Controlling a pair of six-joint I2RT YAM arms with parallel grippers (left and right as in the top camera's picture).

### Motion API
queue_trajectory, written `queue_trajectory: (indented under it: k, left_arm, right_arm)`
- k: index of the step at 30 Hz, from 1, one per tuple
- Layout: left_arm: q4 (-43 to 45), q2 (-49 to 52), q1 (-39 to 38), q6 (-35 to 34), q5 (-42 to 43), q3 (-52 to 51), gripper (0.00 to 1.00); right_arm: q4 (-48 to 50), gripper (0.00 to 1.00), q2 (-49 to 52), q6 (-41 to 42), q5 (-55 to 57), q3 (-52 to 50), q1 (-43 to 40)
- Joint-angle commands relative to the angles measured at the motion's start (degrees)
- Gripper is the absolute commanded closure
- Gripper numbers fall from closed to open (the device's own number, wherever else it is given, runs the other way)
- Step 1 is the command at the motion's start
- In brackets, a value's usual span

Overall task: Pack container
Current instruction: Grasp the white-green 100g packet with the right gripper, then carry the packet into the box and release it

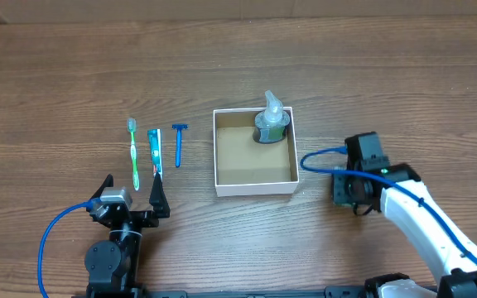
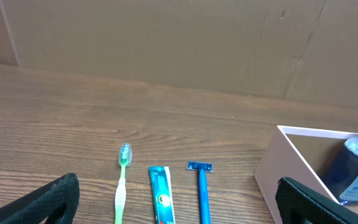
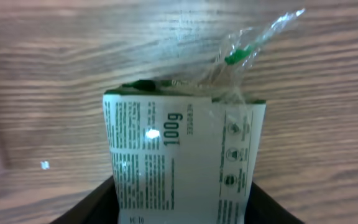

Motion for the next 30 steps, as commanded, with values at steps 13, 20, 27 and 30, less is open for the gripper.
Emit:
queue_trajectory:
  k: [13, 20, 27, 30]
  left_arm:
    - [0.04, -0.59, 0.22, -0.81, -0.15, -0.26, 0.00]
    - [0.04, -0.59, 0.22, -0.81, -0.15, -0.26, 0.00]
    - [0.04, -0.59, 0.22, -0.81, -0.15, -0.26, 0.00]
    - [0.04, -0.59, 0.22, -0.81, -0.15, -0.26, 0.00]
  right_arm:
    - [-21.62, 0.68, -0.07, 4.13, -17.27, 34.10, 6.14]
    - [-14.19, 0.69, 1.07, 9.01, -10.08, 34.03, 19.65]
    - [-10.34, 0.64, 8.87, 10.23, -6.19, 34.03, 25.29]
    - [-9.57, 0.63, 12.72, 10.23, -2.84, 34.03, 25.33]
